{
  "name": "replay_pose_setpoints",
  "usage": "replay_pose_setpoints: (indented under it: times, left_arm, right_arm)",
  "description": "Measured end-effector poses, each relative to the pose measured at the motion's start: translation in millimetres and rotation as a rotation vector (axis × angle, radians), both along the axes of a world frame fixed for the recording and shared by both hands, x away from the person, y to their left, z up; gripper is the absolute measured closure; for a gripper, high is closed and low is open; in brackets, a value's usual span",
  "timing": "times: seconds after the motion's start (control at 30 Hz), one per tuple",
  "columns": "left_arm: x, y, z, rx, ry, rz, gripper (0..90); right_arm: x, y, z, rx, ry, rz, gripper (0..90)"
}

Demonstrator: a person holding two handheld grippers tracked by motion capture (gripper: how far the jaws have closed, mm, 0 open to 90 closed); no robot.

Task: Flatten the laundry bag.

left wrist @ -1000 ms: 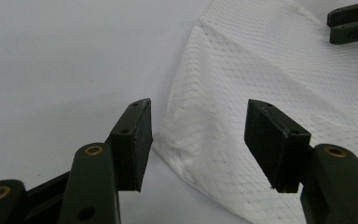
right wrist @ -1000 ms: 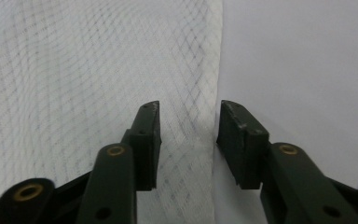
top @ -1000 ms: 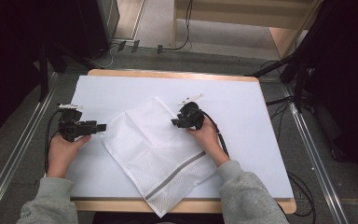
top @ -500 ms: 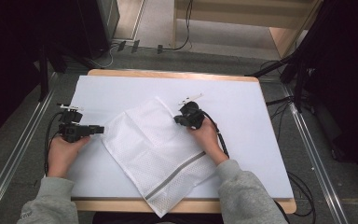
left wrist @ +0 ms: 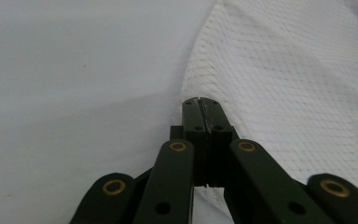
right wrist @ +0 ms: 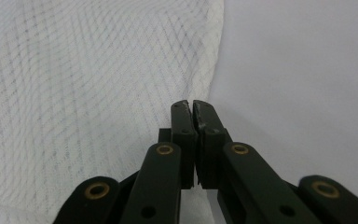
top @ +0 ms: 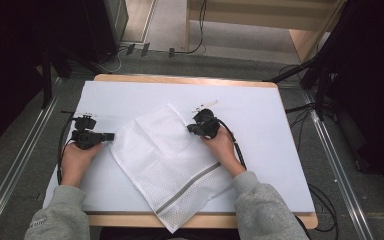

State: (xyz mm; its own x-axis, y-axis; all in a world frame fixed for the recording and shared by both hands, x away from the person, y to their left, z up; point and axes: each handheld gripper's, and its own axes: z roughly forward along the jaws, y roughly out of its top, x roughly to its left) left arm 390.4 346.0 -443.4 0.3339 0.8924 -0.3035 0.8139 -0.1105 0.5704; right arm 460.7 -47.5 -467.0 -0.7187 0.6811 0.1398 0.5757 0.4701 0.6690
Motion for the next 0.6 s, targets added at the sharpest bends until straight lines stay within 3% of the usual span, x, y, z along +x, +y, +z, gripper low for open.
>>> replay_pose_setpoints:
  times: [0.17,0.33,0.43,0.53,0.6]
  left_arm:
    - [-3.3,10.5,7.1,-0.042,-0.012,0.016,90.0]
    - [-6.9,24.0,11.6,-0.054,-0.025,0.038,90.0]
    - [-7.6,26.0,12.9,-0.049,-0.059,0.068,90.0]
    - [-7.6,28.0,11.9,-0.091,-0.068,0.068,80.9]
    - [-7.3,26.4,10.2,-0.086,-0.055,0.052,78.3]
  right_arm:
    - [1.4,-3.6,0.6,-0.002,0.004,-0.002,90.0]
    - [2.8,-7.4,1.4,-0.003,0.018,-0.008,90.0]
    - [3.1,-8.1,1.7,-0.002,0.021,-0.004,90.0]
    - [3.2,-10.1,2.5,-0.018,0.010,-0.019,90.0]
    - [4.9,-14.7,2.2,-0.016,0.012,-0.037,90.0]
